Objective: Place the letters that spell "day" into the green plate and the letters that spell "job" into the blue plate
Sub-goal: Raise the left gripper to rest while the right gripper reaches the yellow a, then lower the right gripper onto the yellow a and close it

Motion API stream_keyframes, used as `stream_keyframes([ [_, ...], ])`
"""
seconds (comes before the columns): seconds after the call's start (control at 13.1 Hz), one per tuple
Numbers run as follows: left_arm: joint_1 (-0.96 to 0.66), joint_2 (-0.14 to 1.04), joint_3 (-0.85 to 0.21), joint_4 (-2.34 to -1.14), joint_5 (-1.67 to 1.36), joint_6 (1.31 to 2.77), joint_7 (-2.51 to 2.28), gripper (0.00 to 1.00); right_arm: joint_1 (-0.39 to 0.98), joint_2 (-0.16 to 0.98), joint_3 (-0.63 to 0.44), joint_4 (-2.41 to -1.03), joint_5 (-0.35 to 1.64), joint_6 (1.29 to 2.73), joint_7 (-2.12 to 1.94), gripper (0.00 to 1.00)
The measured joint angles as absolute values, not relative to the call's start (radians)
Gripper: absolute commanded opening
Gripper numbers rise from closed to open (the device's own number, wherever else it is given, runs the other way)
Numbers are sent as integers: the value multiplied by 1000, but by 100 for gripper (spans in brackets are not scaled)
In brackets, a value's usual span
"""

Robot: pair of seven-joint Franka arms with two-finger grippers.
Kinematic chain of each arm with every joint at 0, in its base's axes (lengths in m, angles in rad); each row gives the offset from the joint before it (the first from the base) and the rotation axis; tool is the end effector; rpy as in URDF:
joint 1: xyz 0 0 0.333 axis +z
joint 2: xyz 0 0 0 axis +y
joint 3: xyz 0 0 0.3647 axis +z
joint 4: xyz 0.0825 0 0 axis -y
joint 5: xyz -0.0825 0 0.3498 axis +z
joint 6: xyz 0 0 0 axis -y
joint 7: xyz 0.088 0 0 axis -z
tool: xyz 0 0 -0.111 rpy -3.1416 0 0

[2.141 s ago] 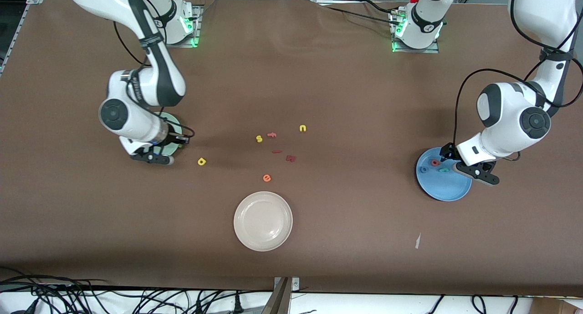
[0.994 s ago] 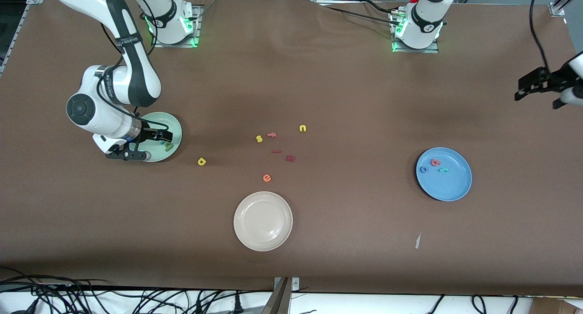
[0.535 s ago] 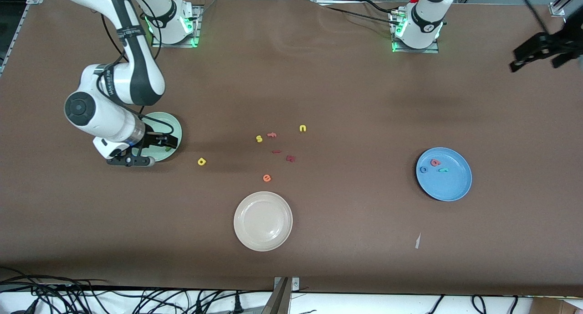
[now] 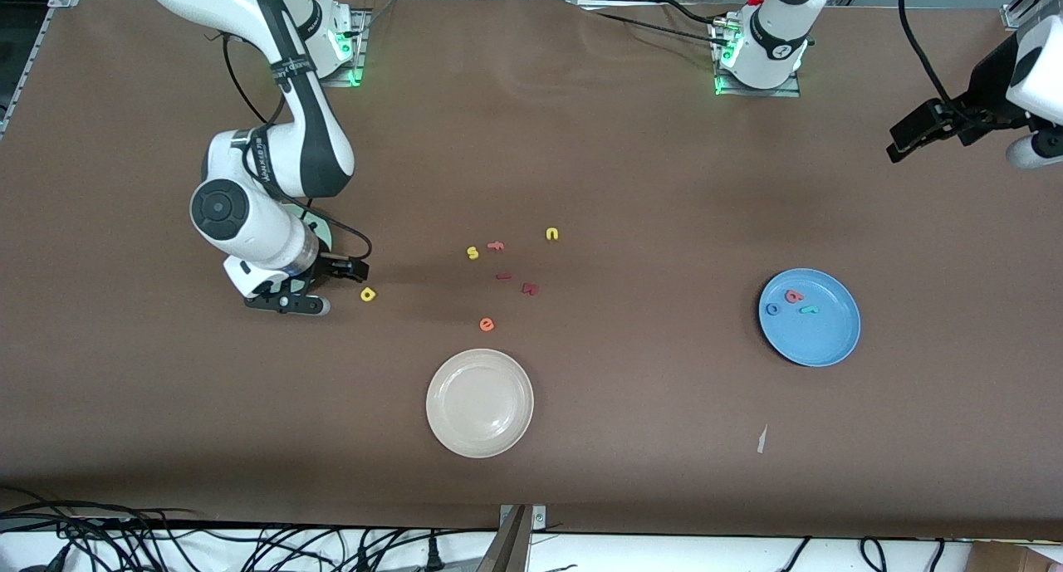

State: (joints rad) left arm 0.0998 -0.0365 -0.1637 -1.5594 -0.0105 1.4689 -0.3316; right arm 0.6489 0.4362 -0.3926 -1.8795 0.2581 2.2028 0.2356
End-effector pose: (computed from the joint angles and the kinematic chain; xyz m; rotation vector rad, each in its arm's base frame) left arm 0.4954 -0.0350 0.6838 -3.1063 -0.4175 0.0851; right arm 0.5882 0.1884 0.3494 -3.1139 0.1759 0.1207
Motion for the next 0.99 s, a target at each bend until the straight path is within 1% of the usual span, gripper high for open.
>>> stream_keyframes([
  [0.15, 99, -18, -161, -1547, -11, 1469, -332, 100, 651, 471, -393, -1861, 309, 2205, 236, 100],
  [0.46, 104, 15, -147, -1506, -10, 1435, -220, 100, 651, 539, -393, -1820, 324, 2213, 236, 100],
  [0.76, 138, 22, -144, -1500, -10, 1429, -122, 100, 652, 607, -392, -1772, 325, 2215, 236, 99],
  [0.99, 137, 23, -149, -1500, -10, 1427, -121, 100, 652, 646, -381, -1766, 393, 2216, 229, 99],
])
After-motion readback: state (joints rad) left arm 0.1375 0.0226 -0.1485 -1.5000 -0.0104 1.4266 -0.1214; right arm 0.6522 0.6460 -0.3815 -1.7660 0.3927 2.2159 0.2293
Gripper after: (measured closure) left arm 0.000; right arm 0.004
